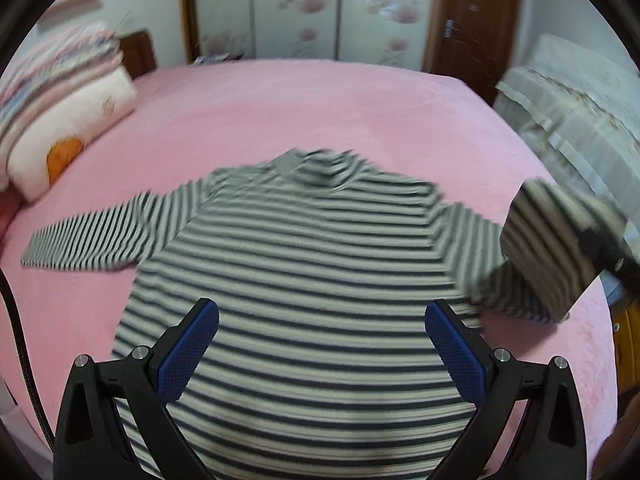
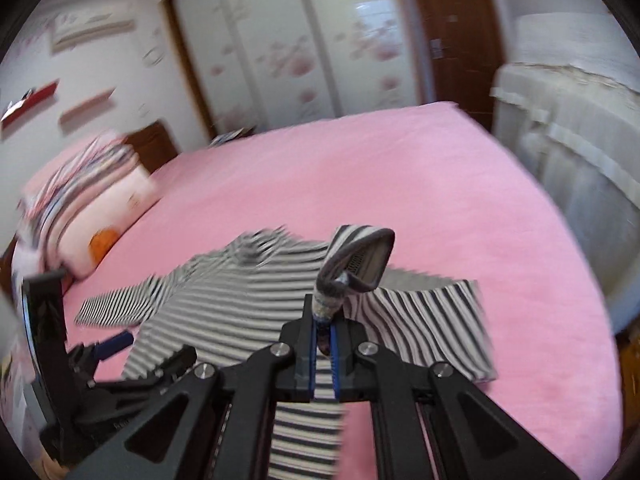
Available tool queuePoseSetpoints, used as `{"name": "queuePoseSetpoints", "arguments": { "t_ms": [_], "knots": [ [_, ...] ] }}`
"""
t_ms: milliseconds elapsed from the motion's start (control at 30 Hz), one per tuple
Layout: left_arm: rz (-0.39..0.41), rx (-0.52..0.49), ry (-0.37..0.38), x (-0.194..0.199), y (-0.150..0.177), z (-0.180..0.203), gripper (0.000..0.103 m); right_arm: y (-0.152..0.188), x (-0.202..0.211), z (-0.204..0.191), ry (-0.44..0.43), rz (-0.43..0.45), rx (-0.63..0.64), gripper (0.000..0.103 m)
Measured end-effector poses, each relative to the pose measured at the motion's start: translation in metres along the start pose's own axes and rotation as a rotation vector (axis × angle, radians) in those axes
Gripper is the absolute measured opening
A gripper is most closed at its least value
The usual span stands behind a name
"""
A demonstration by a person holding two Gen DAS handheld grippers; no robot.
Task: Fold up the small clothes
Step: 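Carry the held sleeve across the shirt chest with the right tool and release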
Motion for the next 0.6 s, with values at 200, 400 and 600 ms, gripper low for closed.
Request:
{"name": "queuePoseSetpoints", "arguments": {
  "t_ms": [200,400,600],
  "knots": [
    [-0.067,0.045,-0.007,-0.032,0.007,-0.068,0.098,0.039,-0.067,-0.078,-0.082,-0.11,0.091,0.005],
    [-0.135,0.074,0.012,-0.055,0.028,-0.091,0.097,0.091,-0.109,-0.121,-0.142,-0.228,0.143,0.007],
    [-0.193,0.06,0.06,-0.068,0.043,-0.085,0.088,0.109,-0.102,-0.127,-0.167,-0.24,0.143,0.026]
  ]
}}
Point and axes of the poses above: each gripper's, at about its wrist camera, not at the fingertips, and x roughly against the way its jaws point, z to its right, y to its underside, the point moved 9 cm from there along -x, roughly the way its jaws point, and after that the axes turned 13 degrees about x, right-handed, at the moved point
